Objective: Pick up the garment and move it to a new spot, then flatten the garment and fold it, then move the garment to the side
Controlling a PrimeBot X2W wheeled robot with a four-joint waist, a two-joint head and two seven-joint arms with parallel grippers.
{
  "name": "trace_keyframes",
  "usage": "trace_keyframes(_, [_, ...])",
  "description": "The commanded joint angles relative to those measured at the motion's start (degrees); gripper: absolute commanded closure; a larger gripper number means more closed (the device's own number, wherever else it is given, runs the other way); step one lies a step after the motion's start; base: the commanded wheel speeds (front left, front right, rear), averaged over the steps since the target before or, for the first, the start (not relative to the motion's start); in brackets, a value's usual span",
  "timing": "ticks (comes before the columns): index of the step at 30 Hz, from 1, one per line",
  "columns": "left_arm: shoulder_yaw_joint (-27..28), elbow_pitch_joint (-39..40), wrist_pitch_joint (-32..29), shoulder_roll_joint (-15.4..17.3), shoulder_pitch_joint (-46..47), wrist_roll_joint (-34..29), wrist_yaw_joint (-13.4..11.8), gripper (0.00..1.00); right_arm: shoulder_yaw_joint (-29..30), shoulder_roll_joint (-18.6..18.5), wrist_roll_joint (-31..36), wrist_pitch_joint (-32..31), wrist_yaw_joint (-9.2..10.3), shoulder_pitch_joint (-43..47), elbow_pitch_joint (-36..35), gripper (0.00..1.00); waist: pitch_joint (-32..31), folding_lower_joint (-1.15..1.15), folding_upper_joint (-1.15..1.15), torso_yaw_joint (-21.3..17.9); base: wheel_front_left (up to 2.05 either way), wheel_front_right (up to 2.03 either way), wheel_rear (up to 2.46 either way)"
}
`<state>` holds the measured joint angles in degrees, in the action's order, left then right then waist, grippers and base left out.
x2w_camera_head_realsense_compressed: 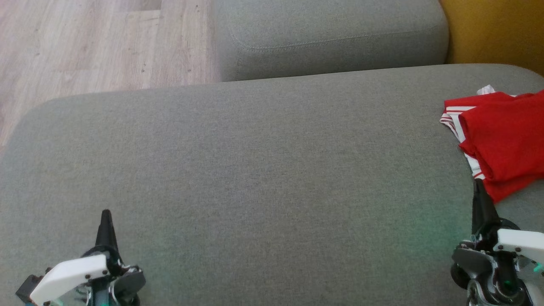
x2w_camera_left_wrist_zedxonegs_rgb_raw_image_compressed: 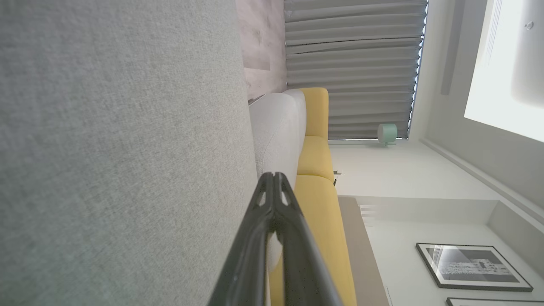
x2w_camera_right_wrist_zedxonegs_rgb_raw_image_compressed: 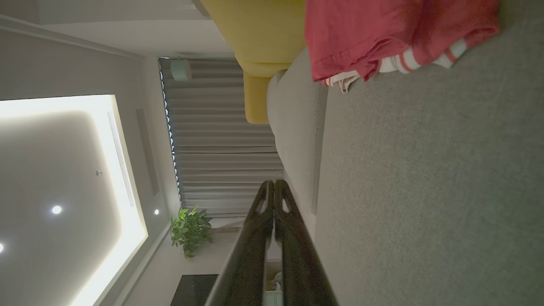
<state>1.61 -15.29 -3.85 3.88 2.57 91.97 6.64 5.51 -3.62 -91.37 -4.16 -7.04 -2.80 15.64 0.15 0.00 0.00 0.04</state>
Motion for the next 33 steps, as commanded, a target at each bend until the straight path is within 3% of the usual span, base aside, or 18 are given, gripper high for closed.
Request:
trace_keyframes(1, [2.3,1.4,-0.5,0.7,3.3,1.4,0.7,1.00,-0.9,-0.5,-1.5,-0.7,-0.45,-3.1,-1.7,1.00,0.0,0.00,0.00,0.0,0.00,0.00,0.00])
trace_keyframes(33, [3.3,1.3,-1.3,0.2,3.5,1.6,0.8,1.00,-0.2,-0.1,-1.8,-1.4,-0.45,-3.3,-1.7,1.00,0.0,0.00,0.00,0.0,0.00,0.00,0.00])
